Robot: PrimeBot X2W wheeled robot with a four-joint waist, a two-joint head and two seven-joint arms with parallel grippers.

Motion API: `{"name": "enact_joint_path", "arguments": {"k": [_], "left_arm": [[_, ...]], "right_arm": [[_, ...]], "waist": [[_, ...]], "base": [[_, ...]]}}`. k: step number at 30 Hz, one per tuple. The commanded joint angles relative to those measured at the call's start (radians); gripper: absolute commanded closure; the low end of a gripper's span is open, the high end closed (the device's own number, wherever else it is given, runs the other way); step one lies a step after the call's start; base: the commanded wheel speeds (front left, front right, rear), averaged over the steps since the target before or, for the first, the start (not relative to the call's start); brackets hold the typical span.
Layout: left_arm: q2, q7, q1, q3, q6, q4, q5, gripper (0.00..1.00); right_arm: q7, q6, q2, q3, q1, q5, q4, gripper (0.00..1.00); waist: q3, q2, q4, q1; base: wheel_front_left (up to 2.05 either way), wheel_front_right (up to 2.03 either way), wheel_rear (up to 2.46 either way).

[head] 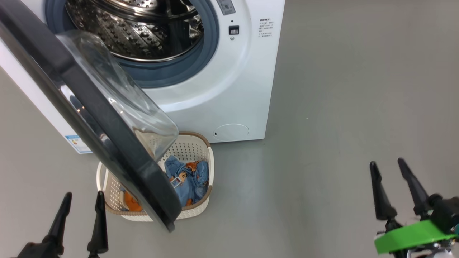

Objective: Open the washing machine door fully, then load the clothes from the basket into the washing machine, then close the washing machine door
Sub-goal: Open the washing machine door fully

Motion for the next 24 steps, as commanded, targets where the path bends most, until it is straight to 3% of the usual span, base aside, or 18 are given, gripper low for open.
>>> {"name": "enact_joint_path", "arguments": {"k": [1,24], "left_arm": [[0.008,-0.006,-0.008,0.037,-0.002,-0.032,0.005,0.00],[0.006,-0.006,0.042,-0.038,0.041,-0.062,-0.015,0.00]], "right_arm": [[-0.012,0.003,-0.004,0.019,0.009,-0.014,-0.029,0.00],[-0.012,0.003,0.056,-0.021,0.071,-0.109,-0.007,0.00]], "waist": [[-0.004,0.0000,0.000,0.0000],[-0.032,0.0000,0.006,0.0000]], "base": [[0.00,0.00,0.00],[0.00,0.00,0.00]]}}
